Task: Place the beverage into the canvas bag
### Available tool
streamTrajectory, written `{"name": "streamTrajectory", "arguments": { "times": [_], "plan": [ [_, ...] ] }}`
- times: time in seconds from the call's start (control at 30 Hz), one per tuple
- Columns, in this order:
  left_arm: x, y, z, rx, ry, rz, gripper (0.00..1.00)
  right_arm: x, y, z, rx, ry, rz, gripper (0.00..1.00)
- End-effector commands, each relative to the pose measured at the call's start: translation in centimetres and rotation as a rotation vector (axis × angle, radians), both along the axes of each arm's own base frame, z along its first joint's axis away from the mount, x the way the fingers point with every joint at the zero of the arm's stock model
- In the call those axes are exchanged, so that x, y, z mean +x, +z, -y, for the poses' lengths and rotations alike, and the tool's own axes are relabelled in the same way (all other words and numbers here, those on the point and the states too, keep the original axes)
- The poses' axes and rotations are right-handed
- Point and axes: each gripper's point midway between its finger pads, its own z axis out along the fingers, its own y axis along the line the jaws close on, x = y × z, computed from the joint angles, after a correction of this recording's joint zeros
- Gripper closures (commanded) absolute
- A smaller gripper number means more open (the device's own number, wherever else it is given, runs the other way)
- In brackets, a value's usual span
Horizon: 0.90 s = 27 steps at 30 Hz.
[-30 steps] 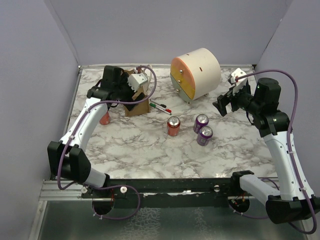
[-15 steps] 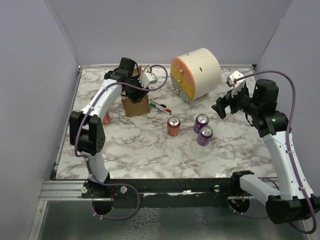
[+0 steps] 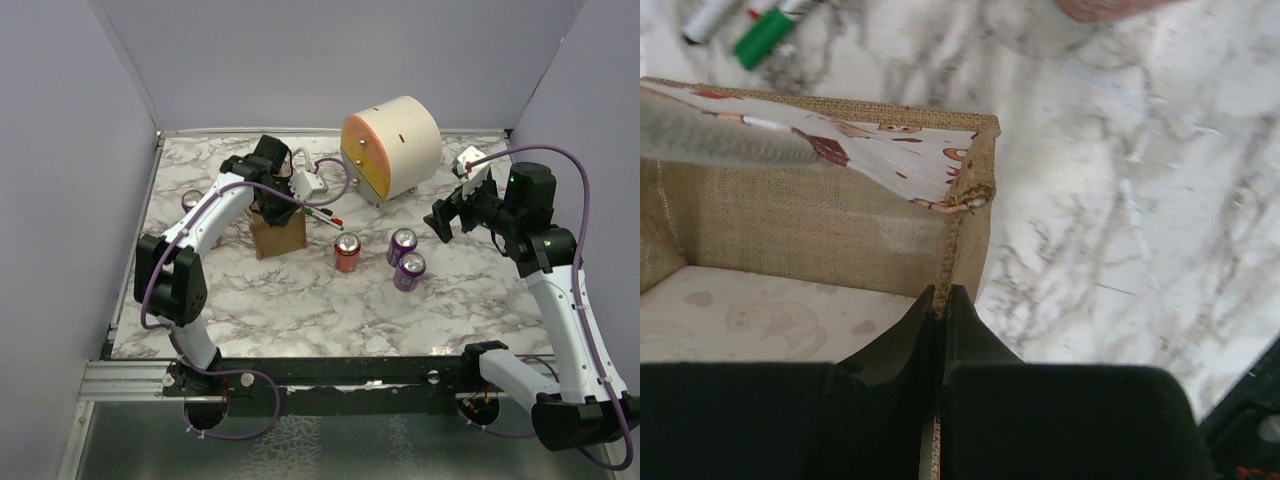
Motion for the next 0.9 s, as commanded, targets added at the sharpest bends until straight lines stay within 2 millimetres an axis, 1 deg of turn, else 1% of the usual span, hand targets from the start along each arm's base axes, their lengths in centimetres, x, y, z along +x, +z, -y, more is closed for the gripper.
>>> {"name": "streamTrajectory", "arguments": {
  "times": [0.0, 0.07, 0.17, 0.27, 0.33, 0.43, 0.53, 0.7, 0.8, 0.87],
  "plan": [
    [-5.9, 1.4, 0.1, 0.01, 0.009, -0.024, 1.0, -0.7, -0.7, -0.2, -0.015, 0.023, -0.011, 0.01],
    [-8.1, 1.1, 0.1, 0.004, 0.007, -0.044, 1.0, -0.7, -0.8, -0.3, -0.013, 0.031, -0.013, 0.01],
    [-11.2, 0.5, 0.7, -0.022, -0.025, -0.07, 1.0, -0.8, -0.9, -0.7, -0.003, 0.059, -0.014, 0.01],
    [-13.7, -0.3, 1.7, -0.027, -0.09, -0.07, 1.0, -1.0, -1.1, -1.5, 0.01, 0.105, -0.022, 0.01],
    [-14.6, -0.9, 2.2, -0.017, -0.136, -0.064, 1.0, -1.1, -1.4, -2.0, 0.019, 0.143, -0.04, 0.01],
    [-15.1, -1.2, 2.9, -0.02, -0.182, -0.059, 1.0, -1.4, -1.8, -2.9, 0.04, 0.198, -0.066, 0.01],
    [-15.3, -1.0, 3.8, -0.024, -0.224, -0.046, 1.0, -1.7, -2.2, -3.6, 0.053, 0.253, -0.084, 0.01],
    [-16.1, -0.3, 5.1, -0.047, -0.309, -0.028, 1.0, -1.4, -3.3, -3.9, 0.047, 0.283, -0.104, 0.0],
    [-16.6, -0.4, 5.3, -0.045, -0.35, -0.028, 1.0, -1.3, -4.1, -4.0, 0.044, 0.298, -0.12, 0.01],
    [-16.9, -0.7, 5.0, -0.03, -0.362, -0.026, 0.97, -1.3, -4.6, -4.2, 0.044, 0.312, -0.128, 0.01]
  ]
}}
